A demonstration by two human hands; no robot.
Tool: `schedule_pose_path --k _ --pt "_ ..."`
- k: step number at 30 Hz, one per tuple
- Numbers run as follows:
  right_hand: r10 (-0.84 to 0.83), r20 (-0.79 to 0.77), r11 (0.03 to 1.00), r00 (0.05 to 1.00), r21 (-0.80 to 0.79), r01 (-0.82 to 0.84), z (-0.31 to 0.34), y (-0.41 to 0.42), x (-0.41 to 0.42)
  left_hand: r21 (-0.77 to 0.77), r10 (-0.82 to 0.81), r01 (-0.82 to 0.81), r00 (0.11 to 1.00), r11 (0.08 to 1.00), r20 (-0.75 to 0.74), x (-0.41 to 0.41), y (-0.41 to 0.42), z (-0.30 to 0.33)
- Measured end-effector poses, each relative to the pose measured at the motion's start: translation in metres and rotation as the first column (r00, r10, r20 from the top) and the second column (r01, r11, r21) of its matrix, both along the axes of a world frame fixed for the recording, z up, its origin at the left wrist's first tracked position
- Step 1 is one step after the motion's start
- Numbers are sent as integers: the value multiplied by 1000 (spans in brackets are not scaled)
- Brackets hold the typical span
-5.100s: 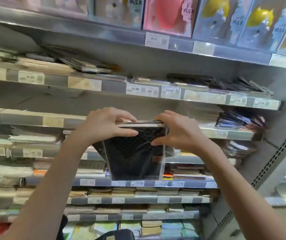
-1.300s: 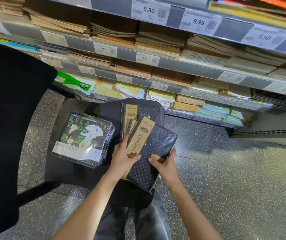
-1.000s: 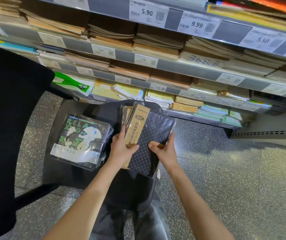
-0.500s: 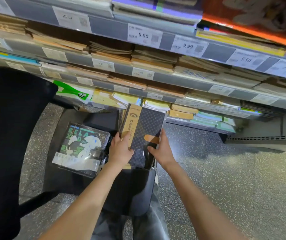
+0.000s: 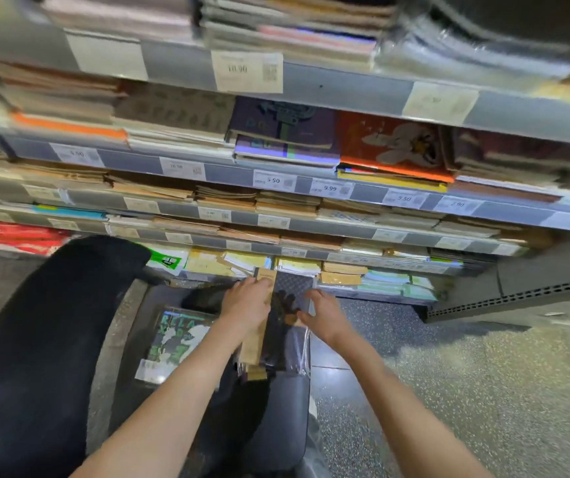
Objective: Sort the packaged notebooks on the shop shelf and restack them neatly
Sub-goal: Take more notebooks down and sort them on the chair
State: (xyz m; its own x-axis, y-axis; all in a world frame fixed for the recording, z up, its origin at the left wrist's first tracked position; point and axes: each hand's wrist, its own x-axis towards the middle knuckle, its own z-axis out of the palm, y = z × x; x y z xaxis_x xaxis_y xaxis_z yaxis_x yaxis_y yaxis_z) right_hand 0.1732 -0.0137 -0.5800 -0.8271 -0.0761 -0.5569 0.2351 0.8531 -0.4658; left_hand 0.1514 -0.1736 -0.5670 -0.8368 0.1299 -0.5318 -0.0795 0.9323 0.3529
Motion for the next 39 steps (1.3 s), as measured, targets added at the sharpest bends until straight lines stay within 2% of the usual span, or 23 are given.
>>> schedule_pose_path --k 3,9,13,21,25,29,39 --pt "34 -71 998 997 46 -31 36 1 -9 29 -33 34 999 999 -39 -10 -3 33" --pt "92 -172 992 981 100 -76 126 6 -33 -11 -139 139 977 990 -159 -33 -6 115" --pt "67 -250 994 966 105 -41 185 8 -42 15 -146 154 960 988 -238 -44 -8 168" --pt "98 -398 985 912 170 -32 290 9 -52 -20 -196 199 937 980 -288 -64 -9 278" --pt "96 -435 983 895 185 -16 347 13 -53 23 -227 249 912 968 -342 -73 -6 338" --pt "124 -540 978 833 209 -10 398 22 -52 -9 -259 285 859 959 -442 -79 2 393" --pt "242 -699 960 673 274 -60 496 59 -86 12 -221 284 771 959 -597 -101 27 502"
